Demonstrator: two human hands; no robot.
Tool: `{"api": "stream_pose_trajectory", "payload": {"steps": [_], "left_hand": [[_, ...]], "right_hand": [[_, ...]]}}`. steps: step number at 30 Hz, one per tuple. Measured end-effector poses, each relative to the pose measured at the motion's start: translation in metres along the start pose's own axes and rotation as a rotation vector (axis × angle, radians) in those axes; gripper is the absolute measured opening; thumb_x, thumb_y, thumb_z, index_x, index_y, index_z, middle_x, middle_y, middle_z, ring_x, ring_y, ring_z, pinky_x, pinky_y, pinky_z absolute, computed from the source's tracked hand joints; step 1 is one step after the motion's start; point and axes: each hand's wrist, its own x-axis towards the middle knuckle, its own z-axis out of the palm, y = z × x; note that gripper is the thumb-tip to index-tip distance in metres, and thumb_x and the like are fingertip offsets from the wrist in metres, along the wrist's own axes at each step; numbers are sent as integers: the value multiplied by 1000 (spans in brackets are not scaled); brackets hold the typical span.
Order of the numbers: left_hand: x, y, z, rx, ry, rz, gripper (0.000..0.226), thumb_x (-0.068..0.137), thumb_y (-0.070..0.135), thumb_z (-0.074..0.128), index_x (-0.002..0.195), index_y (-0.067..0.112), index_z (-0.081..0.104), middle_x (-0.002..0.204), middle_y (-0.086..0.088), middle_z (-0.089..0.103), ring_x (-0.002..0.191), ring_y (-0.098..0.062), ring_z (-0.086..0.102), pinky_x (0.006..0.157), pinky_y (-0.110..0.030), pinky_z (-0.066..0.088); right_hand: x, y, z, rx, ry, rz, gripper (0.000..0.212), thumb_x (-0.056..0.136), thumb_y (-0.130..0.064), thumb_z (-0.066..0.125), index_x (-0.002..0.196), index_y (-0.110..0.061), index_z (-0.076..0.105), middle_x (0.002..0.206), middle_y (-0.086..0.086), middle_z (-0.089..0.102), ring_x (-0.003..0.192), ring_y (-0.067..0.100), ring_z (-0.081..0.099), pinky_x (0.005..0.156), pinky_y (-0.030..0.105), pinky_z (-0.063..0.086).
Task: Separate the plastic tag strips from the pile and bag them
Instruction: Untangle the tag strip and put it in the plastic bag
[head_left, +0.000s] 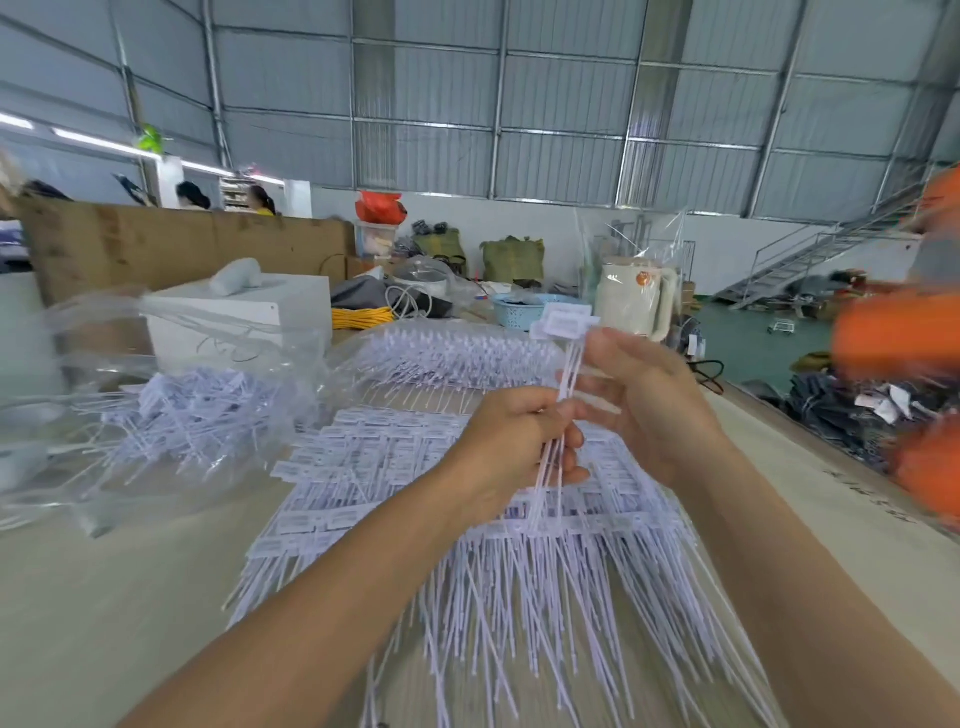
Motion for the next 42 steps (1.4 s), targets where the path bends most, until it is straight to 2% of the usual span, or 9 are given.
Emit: {"api": "stream_pose_trajectory", "payload": {"steps": [3,7,12,18,23,28,34,37,42], "left_hand": [[-10,-1,-13,-55,54,3,21,96,9,49,82,8,65,56,0,56,46,-10,52,51,-25,53],[-25,-7,-29,63,150,17,25,97,17,50,79,7,64,50,2,56,40,-9,50,46,-23,52],[-47,-13,-57,213,222,-9,26,98,13,47,79,5,63,48,4,60,40,-10,55,48,-25,55],[-76,-6,-107,382,366,5,22,94,11,54,76,6,66,51,-1,63,42,-15,61,48,-24,53],[-107,7,-163,469,510,-17,25,94,13,55,77,-1,68,52,-4,63,38,-15,56,44,-23,49],[-120,29,-237,618,741,-162,27,96,14,50,79,1,66,43,5,51,35,-8,37,37,-17,33],[-79,49,-296,780,846,-230,23,91,5,54,69,1,60,50,-3,54,41,-14,41,38,-18,32],[-46,45,-314,911,881,-219,17,91,5,49,91,-4,63,79,-11,65,64,-20,60,51,-19,49],[5,29,-324,1303,787,-319,28,93,7,39,65,3,43,96,-14,61,98,-29,58,74,-27,41]], "right_hand": [[-10,6,18,-142,-184,-8,12,86,-15,63,93,-9,70,99,17,71,64,16,62,76,39,52],[-16,17,44,-101,-134,-81,25,85,0,61,66,-10,73,76,18,70,59,26,57,55,30,51],[-20,41,81,6,-94,21,13,88,-5,60,98,4,61,70,7,72,56,16,67,49,25,52],[-29,57,134,126,-253,173,7,89,-5,57,92,-2,63,78,8,74,67,22,71,69,39,52],[-35,69,190,-3,-453,220,8,87,-4,61,84,-8,67,84,8,73,70,21,66,71,32,54],[-38,86,224,-114,-578,281,24,86,-4,63,109,-9,61,106,11,66,72,16,68,69,28,56],[-18,94,254,-40,-547,283,16,82,10,61,93,-1,60,80,16,68,63,21,66,59,23,55],[-6,95,273,-93,-550,210,13,85,7,59,92,-4,59,79,13,66,62,17,65,62,21,56],[-2,104,279,-213,-644,157,12,87,0,59,95,-9,61,85,9,66,58,11,64,57,20,55]]}}
